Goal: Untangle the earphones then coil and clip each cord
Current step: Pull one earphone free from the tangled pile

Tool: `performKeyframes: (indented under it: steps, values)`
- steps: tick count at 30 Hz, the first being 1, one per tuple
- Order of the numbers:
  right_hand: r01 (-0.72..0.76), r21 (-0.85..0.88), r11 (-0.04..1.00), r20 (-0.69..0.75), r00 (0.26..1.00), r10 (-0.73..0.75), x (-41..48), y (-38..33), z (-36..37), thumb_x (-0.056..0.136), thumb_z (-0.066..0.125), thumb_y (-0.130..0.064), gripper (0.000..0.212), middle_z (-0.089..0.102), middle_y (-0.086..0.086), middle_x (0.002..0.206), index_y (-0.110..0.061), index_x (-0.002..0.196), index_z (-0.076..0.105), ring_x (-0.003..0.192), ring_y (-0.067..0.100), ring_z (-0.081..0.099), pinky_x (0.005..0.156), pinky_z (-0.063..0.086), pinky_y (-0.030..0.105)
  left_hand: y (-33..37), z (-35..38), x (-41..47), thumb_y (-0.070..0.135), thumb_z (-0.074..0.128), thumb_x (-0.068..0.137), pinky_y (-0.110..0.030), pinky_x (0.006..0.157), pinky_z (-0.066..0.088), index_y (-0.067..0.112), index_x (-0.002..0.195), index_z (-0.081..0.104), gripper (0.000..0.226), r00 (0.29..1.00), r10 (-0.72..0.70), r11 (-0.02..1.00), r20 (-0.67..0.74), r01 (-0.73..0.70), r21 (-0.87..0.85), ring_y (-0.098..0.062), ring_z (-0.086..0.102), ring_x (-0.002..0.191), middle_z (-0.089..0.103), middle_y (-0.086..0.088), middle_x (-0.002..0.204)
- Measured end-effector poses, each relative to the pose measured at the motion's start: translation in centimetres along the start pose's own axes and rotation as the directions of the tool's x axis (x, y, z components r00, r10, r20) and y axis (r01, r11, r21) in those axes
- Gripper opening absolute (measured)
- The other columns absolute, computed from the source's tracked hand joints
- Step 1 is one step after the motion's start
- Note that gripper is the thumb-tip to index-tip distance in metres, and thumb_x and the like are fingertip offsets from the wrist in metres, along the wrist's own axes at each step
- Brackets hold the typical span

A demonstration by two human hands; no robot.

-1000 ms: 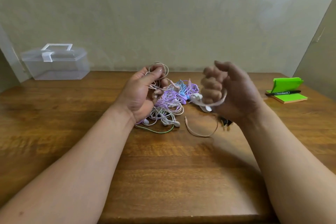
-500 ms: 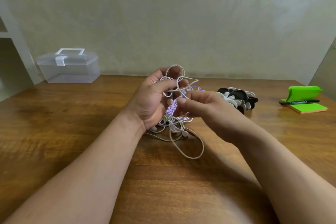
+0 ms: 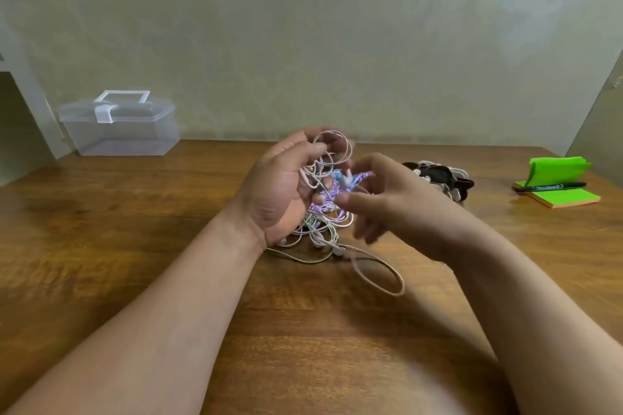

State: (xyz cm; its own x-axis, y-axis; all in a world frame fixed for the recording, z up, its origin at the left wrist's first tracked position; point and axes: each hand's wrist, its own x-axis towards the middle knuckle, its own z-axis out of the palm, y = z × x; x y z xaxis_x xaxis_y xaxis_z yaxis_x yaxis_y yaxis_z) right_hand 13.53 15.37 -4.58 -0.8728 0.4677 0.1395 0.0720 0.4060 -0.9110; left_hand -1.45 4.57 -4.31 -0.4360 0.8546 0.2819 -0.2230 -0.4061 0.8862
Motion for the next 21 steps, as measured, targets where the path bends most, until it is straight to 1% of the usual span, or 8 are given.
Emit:
performKeyframes:
  steps: [1, 3, 6, 11, 13, 16, 18, 21]
  values:
    - [-0.026, -0.065, 0.998, -0.013, 1.0, 0.025, 0.0, 0.2, -0.1, 0.094, 0.077, -0.019, 0.033, 0.07, 0.009, 0.089, -0.019, 0.121, 0.058, 0.073, 0.023, 0.073, 0.063, 0.06, 0.037, 0.1, -0.2, 0.1, 0.004, 0.04, 0.1, -0.026, 0.06, 0.044, 0.005, 0.124, 0.064, 0.034, 1.0, 0.008, 1.0, -0.007, -0.009, -0.023, -0.021, 0.063, 0.08, 0.07, -0.016, 0.109]
    - [0.0, -0.302, 0.953, -0.149, 0.988, -0.047, 0.2, 0.6, -0.2, 0.093, 0.074, -0.02, 0.027, 0.067, 0.0, 0.099, -0.024, 0.115, 0.059, 0.089, 0.016, 0.069, 0.079, 0.058, 0.032, 0.1, -0.9, 0.6, 0.001, 0.035, 0.096, -0.036, 0.08, 0.045, 0.003, 0.128, 0.062, 0.043, 0.999, 0.035, 0.996, -0.01, -0.035, -0.078, -0.03, 0.063, 0.105, 0.071, -0.016, 0.112]
    - [0.196, -0.482, 0.854, -0.315, 0.871, -0.378, -0.1, 0.2, 0.3, 0.088, 0.069, -0.025, 0.022, 0.058, -0.009, 0.107, -0.027, 0.107, 0.059, 0.104, 0.009, 0.055, 0.084, 0.041, 0.015, 0.0, -0.9, 0.9, -0.001, 0.033, 0.093, -0.038, 0.093, 0.055, -0.006, 0.14, 0.052, 0.051, 0.999, 0.03, 0.98, -0.014, -0.032, -0.196, -0.034, 0.063, 0.123, 0.068, -0.019, 0.12]
    - [0.375, -0.451, 0.81, -0.137, 0.868, -0.477, 0.5, 0.0, 3.2, 0.093, 0.079, -0.028, 0.009, 0.062, -0.011, 0.094, -0.024, 0.099, 0.074, 0.093, 0.007, 0.06, 0.077, 0.043, 0.018, -0.4, -0.6, 0.8, 0.001, 0.035, 0.099, -0.041, 0.097, 0.058, 0.001, 0.14, 0.055, 0.045, 0.998, -0.003, 0.98, -0.059, -0.009, -0.2, -0.028, 0.066, 0.125, 0.065, -0.021, 0.134]
    - [0.386, -0.334, 0.86, -0.172, 0.872, -0.458, 0.9, 0.2, 3.1, 0.095, 0.076, -0.021, 0.004, 0.068, -0.004, 0.089, -0.017, 0.095, 0.074, 0.084, 0.011, 0.063, 0.074, 0.046, 0.024, -0.7, -0.5, 0.6, 0.002, 0.039, 0.102, -0.036, 0.091, 0.061, 0.009, 0.136, 0.06, 0.04, 0.999, 0.021, 0.994, -0.043, -0.026, -0.107, -0.022, 0.069, 0.117, 0.066, -0.016, 0.133]
    - [0.295, 0.125, 0.947, -0.274, 0.928, -0.253, 0.9, 0.4, 1.5, 0.1, 0.062, -0.012, 0.012, 0.072, 0.012, 0.084, -0.01, 0.088, 0.067, 0.076, 0.022, 0.065, 0.075, 0.052, 0.035, -1.3, -0.5, -0.3, 0.012, 0.047, 0.108, -0.028, 0.075, 0.058, 0.018, 0.126, 0.066, 0.027, 0.998, 0.036, 0.968, -0.052, -0.022, 0.248, -0.017, 0.069, 0.097, 0.07, -0.008, 0.116]
    - [0.184, 0.447, 0.876, -0.278, 0.959, -0.059, 0.9, 0.2, 0.8, 0.101, 0.052, -0.006, 0.019, 0.06, 0.01, 0.069, -0.01, 0.083, 0.058, 0.064, 0.023, 0.059, 0.072, 0.054, 0.041, -1.2, -0.4, -1.1, 0.023, 0.054, 0.106, -0.025, 0.077, 0.055, 0.016, 0.119, 0.069, 0.02, 0.999, 0.021, 0.907, -0.025, -0.008, 0.421, -0.01, 0.064, 0.093, 0.07, -0.003, 0.106]
    - [0.096, 0.575, 0.813, -0.3, 0.949, 0.099, 0.7, -1.0, -0.1, 0.1, 0.048, -0.006, 0.026, 0.03, 0.002, 0.063, -0.015, 0.075, 0.048, 0.051, 0.016, 0.03, 0.051, 0.035, 0.028, 0.4, -0.6, -2.2, 0.025, 0.067, 0.099, -0.012, 0.06, 0.044, 0.013, 0.1, 0.071, 0.014, 0.993, -0.07, 0.736, 0.09, -0.009, 0.677, 0.002, 0.054, 0.065, 0.064, 0.009, 0.081]
